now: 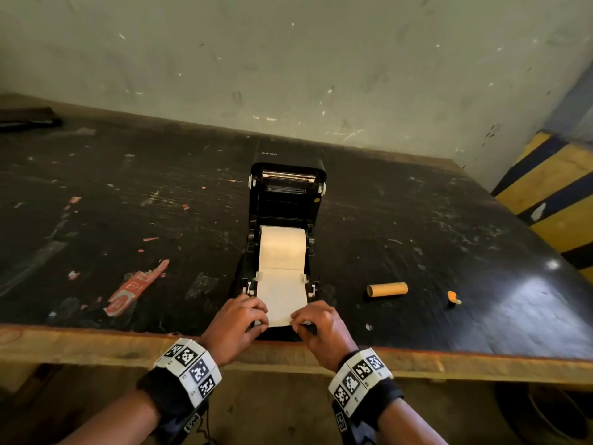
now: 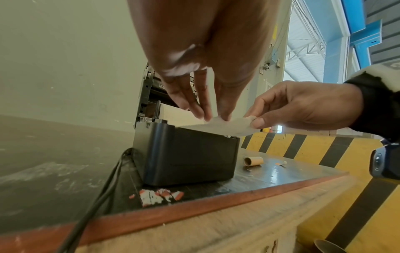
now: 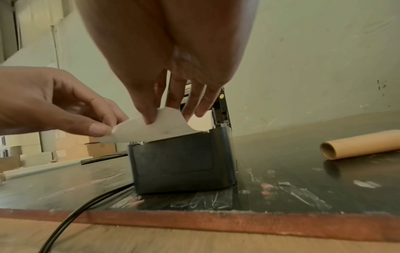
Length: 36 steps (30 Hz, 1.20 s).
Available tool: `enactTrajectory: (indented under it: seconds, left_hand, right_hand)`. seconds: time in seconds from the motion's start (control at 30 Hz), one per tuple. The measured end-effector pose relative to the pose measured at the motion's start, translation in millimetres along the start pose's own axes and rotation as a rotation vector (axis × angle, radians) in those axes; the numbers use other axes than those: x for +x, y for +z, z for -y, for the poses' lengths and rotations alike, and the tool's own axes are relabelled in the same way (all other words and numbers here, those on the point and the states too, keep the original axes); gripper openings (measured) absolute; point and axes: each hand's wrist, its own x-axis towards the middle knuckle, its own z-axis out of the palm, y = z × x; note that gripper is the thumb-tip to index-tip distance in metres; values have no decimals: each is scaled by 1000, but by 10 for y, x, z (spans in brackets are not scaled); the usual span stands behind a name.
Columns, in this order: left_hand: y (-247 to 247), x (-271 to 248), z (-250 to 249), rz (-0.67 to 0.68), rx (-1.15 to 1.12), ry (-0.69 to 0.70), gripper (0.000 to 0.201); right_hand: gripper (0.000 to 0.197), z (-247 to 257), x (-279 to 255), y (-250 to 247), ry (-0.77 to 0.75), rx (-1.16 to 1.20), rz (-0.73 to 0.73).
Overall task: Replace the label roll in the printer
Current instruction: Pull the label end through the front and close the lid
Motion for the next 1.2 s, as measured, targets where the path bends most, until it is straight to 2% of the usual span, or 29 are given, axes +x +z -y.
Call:
enactTrajectory:
  seconds: [0.13, 0.3, 0.47, 0.57, 0.63, 0.7, 0.93, 1.0, 1.1, 1.2]
  left_hand:
    - [79, -145, -114, -33, 20, -28, 16]
    - [124, -254, -180, -8, 23, -56, 15]
    - [73, -258, -177, 5, -38, -117, 15]
    - [-36, -128, -87, -18, -117, -127, 16]
    - [-194, 59, 11, -6, -154, -128, 21]
    - [-381, 318, 134, -40, -184, -118, 36]
    - [-1083, 1326, 516, -323, -150, -98, 61]
    - [-1250, 1588, 641, -379, -108, -81, 63]
    - [-1413, 1919, 788, -381, -62, -75, 60]
    - [-1442, 2162, 955, -297, -28, -90, 72]
  right_hand:
    - [8, 29, -131, 35, 18, -37, 18]
    - [9, 45, -245, 67, 10, -63, 37]
    - [19, 50, -177, -12, 11, -32, 93]
    - [17, 2, -12, -137, -1, 20, 63]
    - [17, -49, 196, -246, 3, 34, 29]
    - [18, -108, 466, -378, 12, 31, -33]
    - [31, -182, 1578, -930, -27, -29, -361]
    - [39, -210, 1889, -1044, 7, -82, -435]
    - [47, -216, 2259, -1174, 115, -129, -396]
    - [49, -245, 2478, -1222, 187, -165, -293]
